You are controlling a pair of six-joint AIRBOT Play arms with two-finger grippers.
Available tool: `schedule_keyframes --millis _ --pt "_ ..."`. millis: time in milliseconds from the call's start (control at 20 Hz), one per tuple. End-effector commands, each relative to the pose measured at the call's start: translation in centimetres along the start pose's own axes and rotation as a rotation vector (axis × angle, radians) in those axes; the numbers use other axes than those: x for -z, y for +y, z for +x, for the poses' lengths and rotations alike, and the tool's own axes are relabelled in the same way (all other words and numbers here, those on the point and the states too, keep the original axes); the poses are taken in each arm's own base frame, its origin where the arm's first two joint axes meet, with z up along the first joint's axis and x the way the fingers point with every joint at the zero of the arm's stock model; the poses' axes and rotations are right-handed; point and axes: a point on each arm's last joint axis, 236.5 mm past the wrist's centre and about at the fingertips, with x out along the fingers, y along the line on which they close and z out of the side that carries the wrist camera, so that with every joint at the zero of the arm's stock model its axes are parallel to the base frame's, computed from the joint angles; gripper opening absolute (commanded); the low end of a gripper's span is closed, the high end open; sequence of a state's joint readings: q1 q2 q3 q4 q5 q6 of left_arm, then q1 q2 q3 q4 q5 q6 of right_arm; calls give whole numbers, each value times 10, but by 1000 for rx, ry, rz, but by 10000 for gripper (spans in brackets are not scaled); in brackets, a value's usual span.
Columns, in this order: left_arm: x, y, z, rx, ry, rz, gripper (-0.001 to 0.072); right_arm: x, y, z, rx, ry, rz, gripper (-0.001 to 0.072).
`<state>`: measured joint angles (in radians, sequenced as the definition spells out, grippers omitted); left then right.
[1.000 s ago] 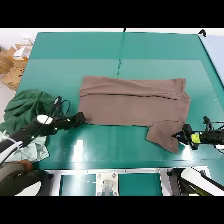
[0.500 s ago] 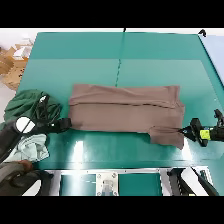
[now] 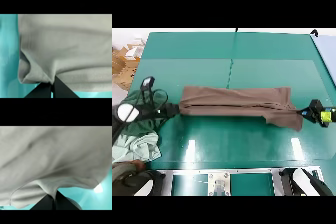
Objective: Fold the shirts.
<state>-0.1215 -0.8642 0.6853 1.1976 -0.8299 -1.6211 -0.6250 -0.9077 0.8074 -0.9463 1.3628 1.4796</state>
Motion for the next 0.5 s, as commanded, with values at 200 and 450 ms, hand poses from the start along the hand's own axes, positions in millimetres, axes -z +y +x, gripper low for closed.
schedule_keyframes --millis 200,450 --pt "-85 -12 64 11 23 79 20 -83 45 53 -55 -19 -66 17" --pt "-118 -15 146 76 38 19 20 -114 28 138 -27 29 -9 18"
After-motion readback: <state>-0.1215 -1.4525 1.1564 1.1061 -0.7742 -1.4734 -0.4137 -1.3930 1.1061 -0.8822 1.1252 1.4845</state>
